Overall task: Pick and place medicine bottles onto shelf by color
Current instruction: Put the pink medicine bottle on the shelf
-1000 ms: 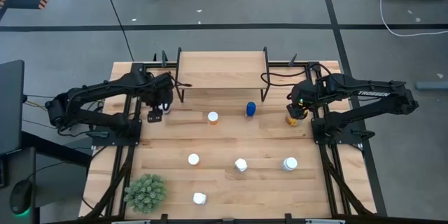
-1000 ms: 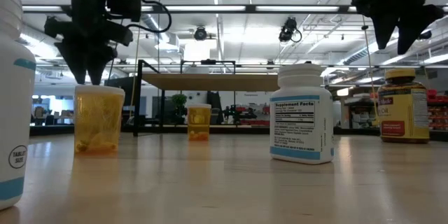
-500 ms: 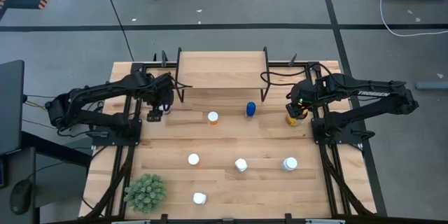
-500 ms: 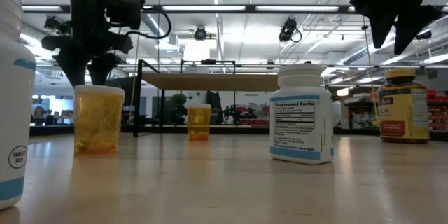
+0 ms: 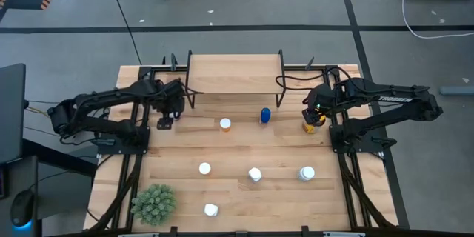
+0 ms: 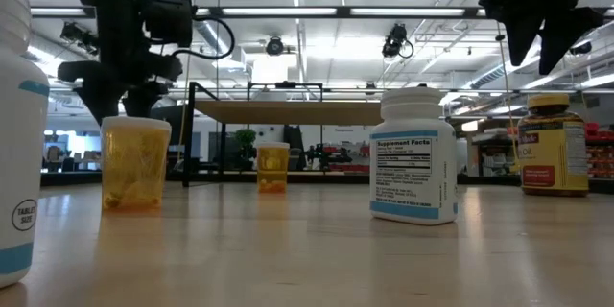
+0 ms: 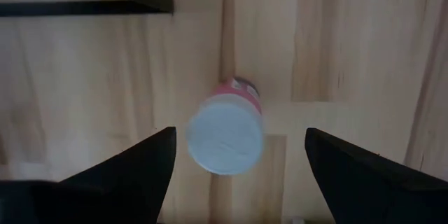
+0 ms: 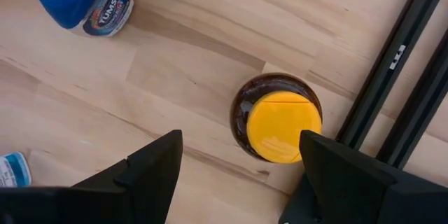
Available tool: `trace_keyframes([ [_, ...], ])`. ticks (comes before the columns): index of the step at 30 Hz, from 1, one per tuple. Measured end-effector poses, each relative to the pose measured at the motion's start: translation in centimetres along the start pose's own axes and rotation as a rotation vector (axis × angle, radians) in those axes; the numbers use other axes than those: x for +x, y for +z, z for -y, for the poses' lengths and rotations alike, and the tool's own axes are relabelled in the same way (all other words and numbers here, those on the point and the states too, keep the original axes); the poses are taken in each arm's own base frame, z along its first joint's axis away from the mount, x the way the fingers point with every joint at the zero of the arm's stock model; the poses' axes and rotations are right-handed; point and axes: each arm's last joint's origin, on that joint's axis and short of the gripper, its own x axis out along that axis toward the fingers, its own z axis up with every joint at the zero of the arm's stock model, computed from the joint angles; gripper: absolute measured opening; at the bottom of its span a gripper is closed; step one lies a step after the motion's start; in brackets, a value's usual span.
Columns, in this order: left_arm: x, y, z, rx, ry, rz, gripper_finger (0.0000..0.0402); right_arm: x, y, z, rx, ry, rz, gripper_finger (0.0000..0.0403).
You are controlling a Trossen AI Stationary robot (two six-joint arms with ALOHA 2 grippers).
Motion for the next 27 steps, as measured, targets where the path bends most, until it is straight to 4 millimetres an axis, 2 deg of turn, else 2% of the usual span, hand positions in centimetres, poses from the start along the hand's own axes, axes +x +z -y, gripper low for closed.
trace_keyframes([
  [7, 0.57, -0.25, 0.22, -0.002, -0.011, -0.007, 0.0320, 0.00, 0.12, -0.23, 0.005, 0.023, 0.012, 0.0296],
  [15, 0.56, 0.32, -0.11, -0.041, 0.022, 0.052, 0.0296, 0.01, 0.12, -0.22, 0.017, 0.023, 0.012, 0.0296],
  [21, 0.57, -0.07, 0.12, -0.025, -0.002, 0.012, 0.0277, 0.00, 0.10, -0.23, 0.048, 0.026, 0.005, 0.0296],
  [27, 0.57, -0.18, 0.19, -0.025, -0.008, 0.000, 0.0276, 0.01, 0.10, -0.23, 0.050, 0.027, 0.004, 0.0296],
])
